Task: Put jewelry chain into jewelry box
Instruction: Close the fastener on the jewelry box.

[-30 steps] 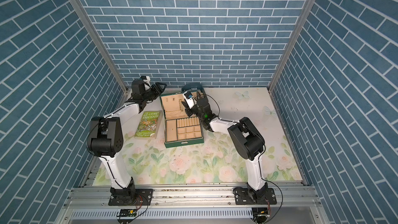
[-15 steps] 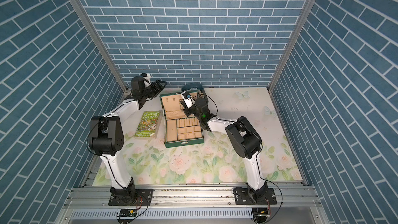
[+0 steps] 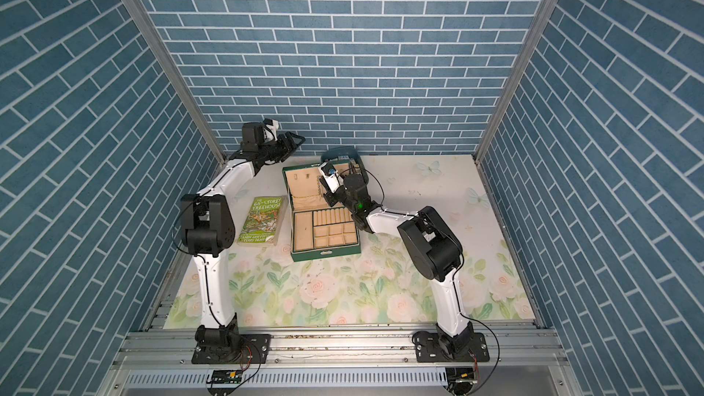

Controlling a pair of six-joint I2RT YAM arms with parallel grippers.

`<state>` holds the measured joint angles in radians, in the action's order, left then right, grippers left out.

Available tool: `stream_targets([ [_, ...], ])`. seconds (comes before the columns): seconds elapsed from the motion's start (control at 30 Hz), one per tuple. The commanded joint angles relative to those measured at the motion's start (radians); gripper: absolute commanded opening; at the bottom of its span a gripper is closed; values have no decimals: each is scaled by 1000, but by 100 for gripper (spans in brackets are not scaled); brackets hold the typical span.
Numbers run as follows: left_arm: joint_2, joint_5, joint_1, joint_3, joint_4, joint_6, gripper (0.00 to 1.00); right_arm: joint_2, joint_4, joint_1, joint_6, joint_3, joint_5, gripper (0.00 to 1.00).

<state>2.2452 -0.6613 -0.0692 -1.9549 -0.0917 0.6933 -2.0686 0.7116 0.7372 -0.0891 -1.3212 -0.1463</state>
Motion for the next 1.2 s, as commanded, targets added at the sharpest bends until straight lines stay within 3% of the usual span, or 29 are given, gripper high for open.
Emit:
stream_targets([
  [0.0, 20, -56, -21, -48, -91, -44, 72, -13, 7, 7, -29, -22, 23, 9],
  [0.17, 30, -77, -22, -58, -98, -55, 67, -29, 2, 7, -33, -42, 46, 3],
  [0.43, 36, -108, -26, -62, -95, -60, 61, -51, -14, 6, -32, -71, 64, 3],
  [1.17, 47, -164, -44, -80, -107, -93, 57, -95, -47, 6, -13, -140, 100, 3],
])
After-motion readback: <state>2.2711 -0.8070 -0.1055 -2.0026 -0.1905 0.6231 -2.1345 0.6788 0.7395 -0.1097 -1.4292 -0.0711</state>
